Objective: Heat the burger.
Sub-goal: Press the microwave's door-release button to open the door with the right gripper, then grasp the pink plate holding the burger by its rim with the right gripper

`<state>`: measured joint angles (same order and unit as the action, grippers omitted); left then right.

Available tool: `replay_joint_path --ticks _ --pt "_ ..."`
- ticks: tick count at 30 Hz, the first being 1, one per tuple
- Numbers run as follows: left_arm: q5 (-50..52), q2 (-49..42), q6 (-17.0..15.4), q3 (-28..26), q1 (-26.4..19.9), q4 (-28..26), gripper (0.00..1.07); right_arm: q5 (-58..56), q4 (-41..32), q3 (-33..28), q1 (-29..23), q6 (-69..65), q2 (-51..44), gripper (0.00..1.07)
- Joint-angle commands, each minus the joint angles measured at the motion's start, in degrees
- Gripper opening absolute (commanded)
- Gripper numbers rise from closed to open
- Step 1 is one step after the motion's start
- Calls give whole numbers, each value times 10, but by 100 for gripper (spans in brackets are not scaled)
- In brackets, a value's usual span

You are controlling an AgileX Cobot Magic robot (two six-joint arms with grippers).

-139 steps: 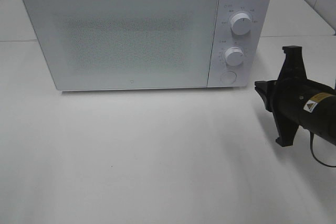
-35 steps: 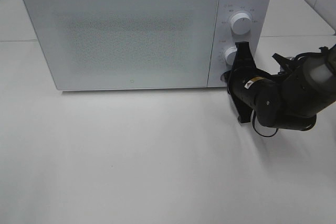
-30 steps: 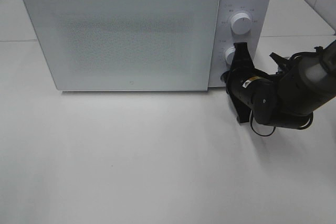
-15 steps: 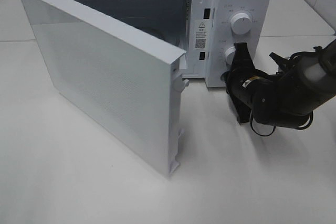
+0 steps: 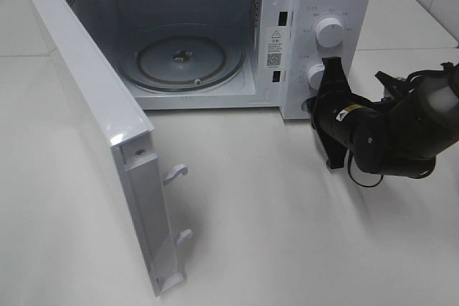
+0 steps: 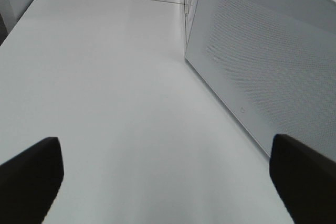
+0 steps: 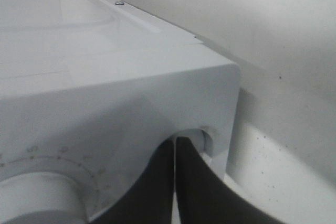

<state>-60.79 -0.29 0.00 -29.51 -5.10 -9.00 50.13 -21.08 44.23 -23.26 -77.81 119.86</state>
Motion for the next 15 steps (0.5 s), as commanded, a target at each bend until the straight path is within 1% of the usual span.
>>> replay_joint_path --ticks 1,5,7,10,12,13,15 --pt "1 -5 0 1 -1 1 102 89 22 -6 7 -20 -30 0" --pt "1 -5 0 1 -1 1 102 52 46 -21 6 -21 -45 0" --pt "1 -5 0 1 -1 1 102 18 60 -41 6 -21 -68 0" --pt "1 -5 0 1 -1 1 102 7 67 -47 6 -19 -76 0" --pt "1 -5 0 1 -1 1 102 -30 89 -64 6 -12 -97 0" --pt "1 -5 0 1 -1 1 102 -30 89 -64 6 -12 -97 0" --pt "1 -5 0 1 -1 1 102 -83 117 -82 6 -3 -132 0"
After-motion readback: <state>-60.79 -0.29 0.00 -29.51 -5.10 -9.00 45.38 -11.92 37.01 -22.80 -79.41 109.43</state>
